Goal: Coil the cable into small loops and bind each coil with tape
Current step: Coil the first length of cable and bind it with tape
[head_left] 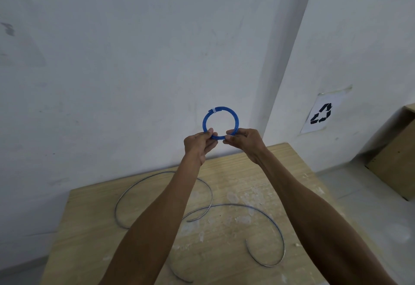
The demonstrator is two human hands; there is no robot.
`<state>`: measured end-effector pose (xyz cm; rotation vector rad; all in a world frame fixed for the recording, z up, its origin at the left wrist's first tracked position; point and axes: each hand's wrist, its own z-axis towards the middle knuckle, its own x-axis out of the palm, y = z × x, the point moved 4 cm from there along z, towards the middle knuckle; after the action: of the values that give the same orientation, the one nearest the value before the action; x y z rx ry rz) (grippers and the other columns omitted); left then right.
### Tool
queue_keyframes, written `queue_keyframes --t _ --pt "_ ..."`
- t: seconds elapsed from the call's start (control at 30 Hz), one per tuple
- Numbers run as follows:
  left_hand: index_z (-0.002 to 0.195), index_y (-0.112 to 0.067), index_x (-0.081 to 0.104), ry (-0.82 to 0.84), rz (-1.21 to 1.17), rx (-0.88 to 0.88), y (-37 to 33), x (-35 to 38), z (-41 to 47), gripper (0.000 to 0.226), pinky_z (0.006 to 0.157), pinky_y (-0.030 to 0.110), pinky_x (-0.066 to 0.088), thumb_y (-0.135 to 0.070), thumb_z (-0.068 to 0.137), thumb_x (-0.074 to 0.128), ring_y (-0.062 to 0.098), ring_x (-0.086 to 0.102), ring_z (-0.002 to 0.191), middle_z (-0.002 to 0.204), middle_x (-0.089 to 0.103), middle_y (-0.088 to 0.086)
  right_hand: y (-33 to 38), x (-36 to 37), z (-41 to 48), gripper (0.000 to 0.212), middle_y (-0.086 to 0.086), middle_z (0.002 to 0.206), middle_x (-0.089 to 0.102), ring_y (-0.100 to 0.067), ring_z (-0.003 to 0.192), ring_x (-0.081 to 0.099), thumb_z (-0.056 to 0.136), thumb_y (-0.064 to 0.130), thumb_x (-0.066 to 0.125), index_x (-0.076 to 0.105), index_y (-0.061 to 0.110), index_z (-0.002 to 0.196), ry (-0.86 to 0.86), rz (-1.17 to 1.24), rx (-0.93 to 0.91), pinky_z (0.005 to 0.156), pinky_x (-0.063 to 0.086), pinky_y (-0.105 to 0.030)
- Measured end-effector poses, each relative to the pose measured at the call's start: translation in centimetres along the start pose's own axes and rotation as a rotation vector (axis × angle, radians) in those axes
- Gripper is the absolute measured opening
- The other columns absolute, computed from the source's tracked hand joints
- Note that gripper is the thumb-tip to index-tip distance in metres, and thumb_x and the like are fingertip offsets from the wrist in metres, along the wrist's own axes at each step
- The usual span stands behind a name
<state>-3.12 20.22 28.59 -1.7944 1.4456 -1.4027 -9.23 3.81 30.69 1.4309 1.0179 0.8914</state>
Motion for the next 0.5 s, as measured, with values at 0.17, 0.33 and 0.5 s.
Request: queue_keyframes --t 0.17,0.33,0.5 --pt "0.113 0.006 0.07 0.097 -0.01 0.084 -0.3 0.2 -0.3 0.025 0.092 0.038 0.062 -0.004 0.09 0.075 0.027 0.078 0.092 0.1 0.078 0.018 -0.2 -0.3 -0.1 0.026 -0.015 0.094 0.077 -0.027 0.086 0.077 0.089 0.003 0.073 0.069 -0.006 0.113 -0.016 0.101 -0.044 0.081 0.061 -0.025" --pt "0.12 0.003 0.069 0.204 0.106 0.203 -1.0 0.6 -0.5 0.033 0.092 0.033 0.061 0.004 0.087 0.076 0.028 0.076 0.102 0.108 0.077 0.018 -0.3 -0.7 0.0 0.025 -0.018 0.102 0.076 -0.031 0.092 0.076 0.091 0.005 0.071 0.071 -0.006 0.113 -0.037 0.154 -0.039 0.092 0.06 -0.033" --pt "0.119 0.004 0.068 0.238 0.125 0.192 -0.9 0.8 -0.6 0.028 0.094 0.033 0.06 0.005 0.091 0.07 0.028 0.075 0.104 0.111 0.076 0.018 -0.5 -0.6 -0.1 0.022 -0.016 0.105 0.075 -0.03 0.098 0.074 0.093 0.004 0.068 0.071 -0.005 0.113 -0.016 0.386 0.078 0.096 0.059 -0.036"
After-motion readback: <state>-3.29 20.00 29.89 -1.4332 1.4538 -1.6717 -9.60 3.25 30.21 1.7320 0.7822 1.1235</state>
